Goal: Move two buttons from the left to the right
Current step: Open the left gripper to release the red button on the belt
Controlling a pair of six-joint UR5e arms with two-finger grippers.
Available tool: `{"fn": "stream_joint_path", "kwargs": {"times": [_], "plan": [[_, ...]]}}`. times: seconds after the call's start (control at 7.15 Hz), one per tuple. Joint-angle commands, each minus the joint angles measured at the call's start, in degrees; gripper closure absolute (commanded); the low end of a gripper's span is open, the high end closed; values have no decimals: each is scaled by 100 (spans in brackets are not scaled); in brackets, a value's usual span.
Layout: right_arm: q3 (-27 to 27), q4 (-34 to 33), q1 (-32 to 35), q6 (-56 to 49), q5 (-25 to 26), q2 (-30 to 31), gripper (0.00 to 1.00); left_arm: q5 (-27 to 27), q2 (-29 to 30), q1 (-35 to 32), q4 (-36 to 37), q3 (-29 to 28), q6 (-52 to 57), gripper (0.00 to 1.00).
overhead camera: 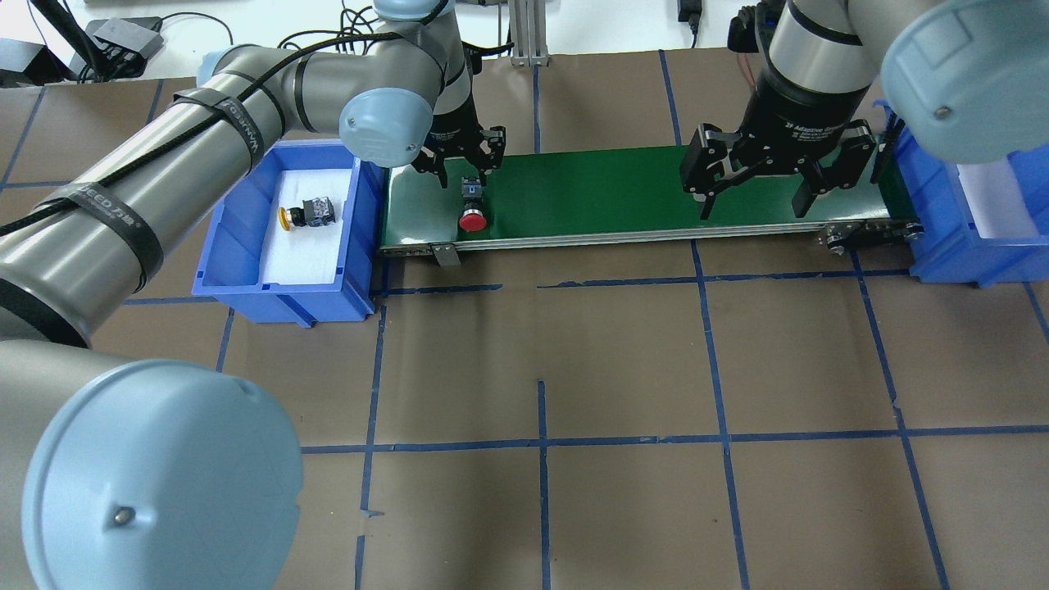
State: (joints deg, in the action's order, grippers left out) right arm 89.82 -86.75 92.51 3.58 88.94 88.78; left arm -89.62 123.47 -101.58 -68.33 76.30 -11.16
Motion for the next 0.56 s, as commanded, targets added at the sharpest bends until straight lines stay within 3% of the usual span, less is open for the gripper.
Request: {"fn": "stream_joint_path", "kwargs": {"times": [0.0,0.42], "plan": [[0,0,-5,-7,0,7,0,-3,-461,93,-170,113,453,2],[35,0,-13,-7,0,-1,0,6,-1113,1223,-584,323,2732,1]]}}
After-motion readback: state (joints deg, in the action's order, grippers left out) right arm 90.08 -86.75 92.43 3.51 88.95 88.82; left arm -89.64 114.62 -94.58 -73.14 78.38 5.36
